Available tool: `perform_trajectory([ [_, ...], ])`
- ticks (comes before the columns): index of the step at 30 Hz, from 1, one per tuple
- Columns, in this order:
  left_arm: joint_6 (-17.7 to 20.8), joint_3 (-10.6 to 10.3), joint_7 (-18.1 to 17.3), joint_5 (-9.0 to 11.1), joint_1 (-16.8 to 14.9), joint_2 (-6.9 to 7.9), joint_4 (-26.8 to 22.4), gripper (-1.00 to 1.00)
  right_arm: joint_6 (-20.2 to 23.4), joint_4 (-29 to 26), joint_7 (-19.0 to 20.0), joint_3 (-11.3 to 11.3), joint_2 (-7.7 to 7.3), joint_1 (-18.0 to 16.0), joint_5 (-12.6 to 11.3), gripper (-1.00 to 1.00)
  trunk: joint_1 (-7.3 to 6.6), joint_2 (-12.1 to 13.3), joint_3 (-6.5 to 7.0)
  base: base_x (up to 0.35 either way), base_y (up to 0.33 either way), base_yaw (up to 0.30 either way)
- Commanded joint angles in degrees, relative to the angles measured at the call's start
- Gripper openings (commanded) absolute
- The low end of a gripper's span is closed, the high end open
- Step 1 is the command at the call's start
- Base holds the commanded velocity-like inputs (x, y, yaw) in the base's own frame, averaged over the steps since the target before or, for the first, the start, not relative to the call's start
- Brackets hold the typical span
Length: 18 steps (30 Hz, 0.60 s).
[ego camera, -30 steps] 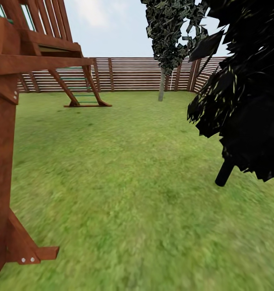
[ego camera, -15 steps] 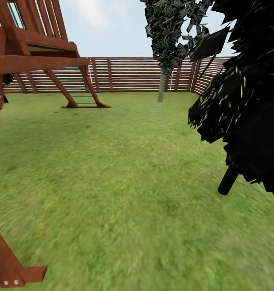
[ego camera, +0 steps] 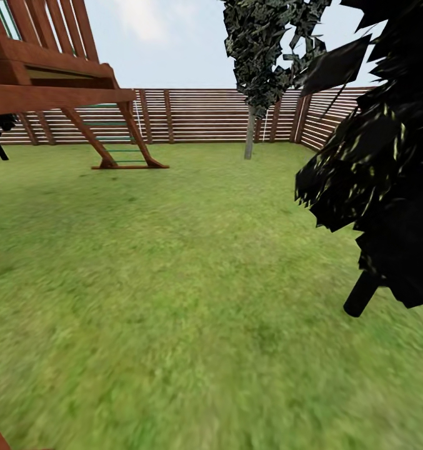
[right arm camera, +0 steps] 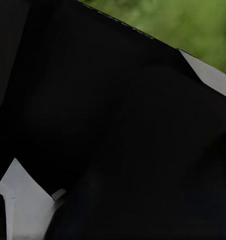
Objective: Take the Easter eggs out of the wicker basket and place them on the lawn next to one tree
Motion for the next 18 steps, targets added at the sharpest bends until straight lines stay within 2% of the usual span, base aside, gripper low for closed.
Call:
perform_trajectory([
  [1, -0.18, -0.16, 0.1, 0.21, -0.02, -0.01, 0.0, 1.0, 0.27, -0.17, 0.26, -0.15, -0.01, 0.01, 0.6, 1.0, 0.03, -0.02, -0.05, 0.343, 0.0, 0.0],
  [12, -0.18, -0.16, 0.1, 0.25, -0.02, -0.01, 0.0, 1.0, 0.27, -0.17, 0.28, -0.15, -0.01, 0.01, 0.6, 1.0, 0.03, -0.02, -0.05, 0.343, 0.004, 0.0],
  [18, -0.18, -0.16, 0.1, 0.26, -0.02, -0.01, 0.0, 1.0, 0.27, -0.17, 0.28, -0.14, -0.01, 0.01, 0.6, 1.0, 0.03, -0.02, -0.05, 0.343, 0.073, 0.0],
])
